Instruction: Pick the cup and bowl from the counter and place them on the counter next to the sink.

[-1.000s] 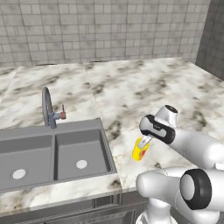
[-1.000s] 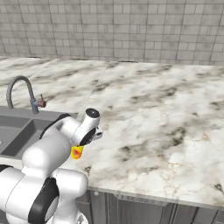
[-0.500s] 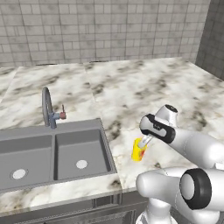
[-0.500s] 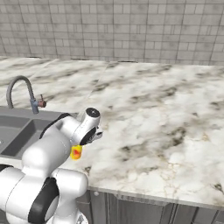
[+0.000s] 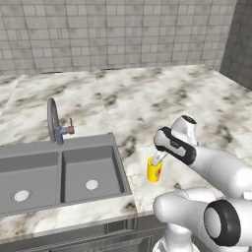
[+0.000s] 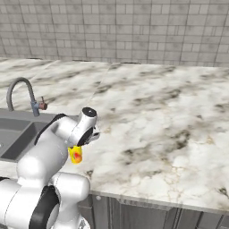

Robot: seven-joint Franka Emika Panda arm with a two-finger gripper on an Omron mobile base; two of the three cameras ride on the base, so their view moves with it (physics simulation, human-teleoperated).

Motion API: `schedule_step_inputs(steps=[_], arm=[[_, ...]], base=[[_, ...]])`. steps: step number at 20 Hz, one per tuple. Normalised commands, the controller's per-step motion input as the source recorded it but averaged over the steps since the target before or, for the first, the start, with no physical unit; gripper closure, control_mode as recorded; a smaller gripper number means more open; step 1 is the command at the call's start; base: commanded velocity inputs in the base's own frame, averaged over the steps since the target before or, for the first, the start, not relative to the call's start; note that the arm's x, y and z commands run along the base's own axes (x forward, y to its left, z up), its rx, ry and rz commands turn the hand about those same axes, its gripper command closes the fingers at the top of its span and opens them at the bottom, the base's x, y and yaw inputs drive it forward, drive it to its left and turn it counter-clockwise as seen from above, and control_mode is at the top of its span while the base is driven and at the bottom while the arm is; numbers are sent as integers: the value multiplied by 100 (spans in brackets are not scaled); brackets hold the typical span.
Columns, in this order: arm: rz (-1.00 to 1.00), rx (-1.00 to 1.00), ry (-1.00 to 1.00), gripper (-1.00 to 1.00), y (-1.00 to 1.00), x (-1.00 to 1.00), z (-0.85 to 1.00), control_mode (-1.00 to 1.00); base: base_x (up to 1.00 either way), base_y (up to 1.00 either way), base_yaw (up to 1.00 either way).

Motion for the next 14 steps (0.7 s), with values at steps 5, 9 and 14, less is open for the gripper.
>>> schedule_step_inputs(steps=[5, 9, 14], arm=[[0, 0, 0, -100, 31, -1, 31, -100], [0, 1, 0, -100, 15, 0, 27, -100], [-11, 5, 1, -100, -4, -30, 27, -100]], base=[[0, 0, 0], [0, 0, 0], [0, 0, 0]])
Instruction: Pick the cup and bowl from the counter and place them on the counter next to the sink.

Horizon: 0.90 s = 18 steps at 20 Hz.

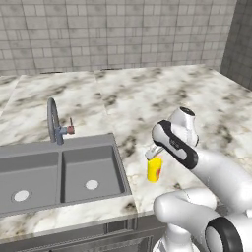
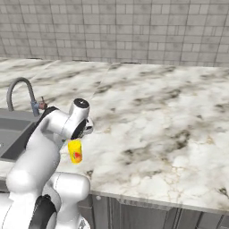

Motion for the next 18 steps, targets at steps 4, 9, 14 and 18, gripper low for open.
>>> schedule_step_inputs(steps=[4, 9, 14, 18], arm=[[-33, 11, 3, -100, -52, -90, 8, -100], [-36, 4, 4, -100, -65, -89, 7, -100], [-31, -7, 6, -100, -46, -52, 1, -100], [-18, -23, 12, -100, -21, -48, 19, -100]], base=[[0, 0, 0], [0, 0, 0], [0, 0, 0], [0, 0, 0]])
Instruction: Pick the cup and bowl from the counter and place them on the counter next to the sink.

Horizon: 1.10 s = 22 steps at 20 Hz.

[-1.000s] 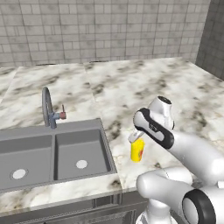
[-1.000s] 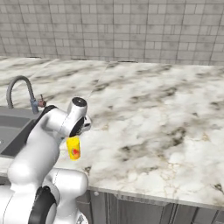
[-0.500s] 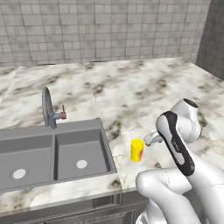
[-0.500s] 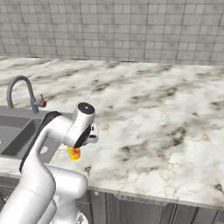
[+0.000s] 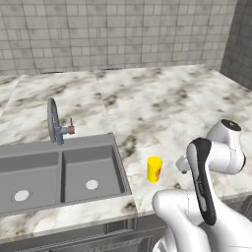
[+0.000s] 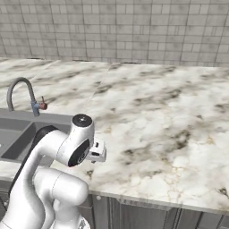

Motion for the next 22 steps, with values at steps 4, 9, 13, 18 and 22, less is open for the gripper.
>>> schedule_step_inputs(steps=[4, 9, 13, 18, 22], arm=[[-10, -25, 19, -100, -3, -29, 28, -100], [-4, 0, 3, -100, 0, -3, 1, -100], [0, 0, 0, -100, 0, 0, 0, -100], [0, 0, 0, -100, 0, 0, 0, -100], [0, 0, 0, -100, 0, 0, 0, 100]], base=[[0, 0, 0], [0, 0, 0], [0, 0, 0], [0, 0, 0], [-24, 0, 0]])
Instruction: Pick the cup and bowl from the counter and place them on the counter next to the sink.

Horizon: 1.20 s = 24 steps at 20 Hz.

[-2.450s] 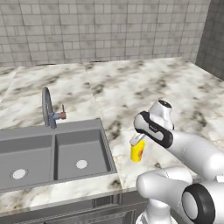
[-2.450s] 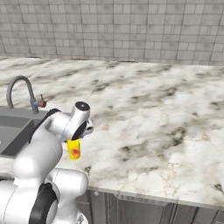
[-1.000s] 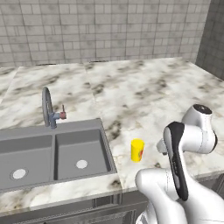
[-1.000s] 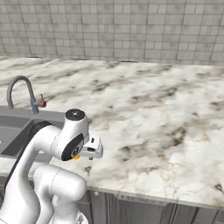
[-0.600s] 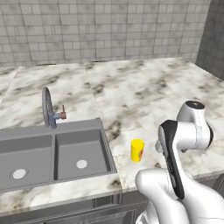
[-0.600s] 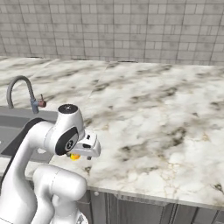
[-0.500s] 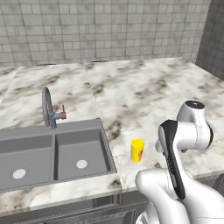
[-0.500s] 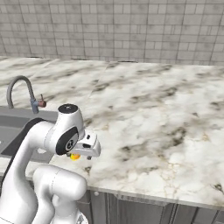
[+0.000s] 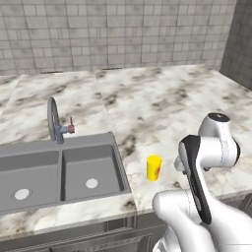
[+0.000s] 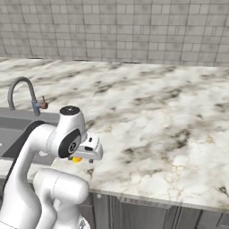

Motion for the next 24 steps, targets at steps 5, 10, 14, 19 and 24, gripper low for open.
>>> schedule_step_inputs(steps=[5, 10, 14, 19, 24], arm=[[0, 0, 0, -100, 0, 0, 0, 100], [0, 0, 0, -100, 0, 0, 0, 100], [0, 0, 0, -100, 0, 0, 0, 100], [0, 0, 0, -100, 0, 0, 0, 100], [0, 0, 0, -100, 0, 0, 0, 100]], base=[[-99, 4, 2], [-34, 12, 26], [-15, 42, 87], [-21, 16, 87], [-20, 7, 87]])
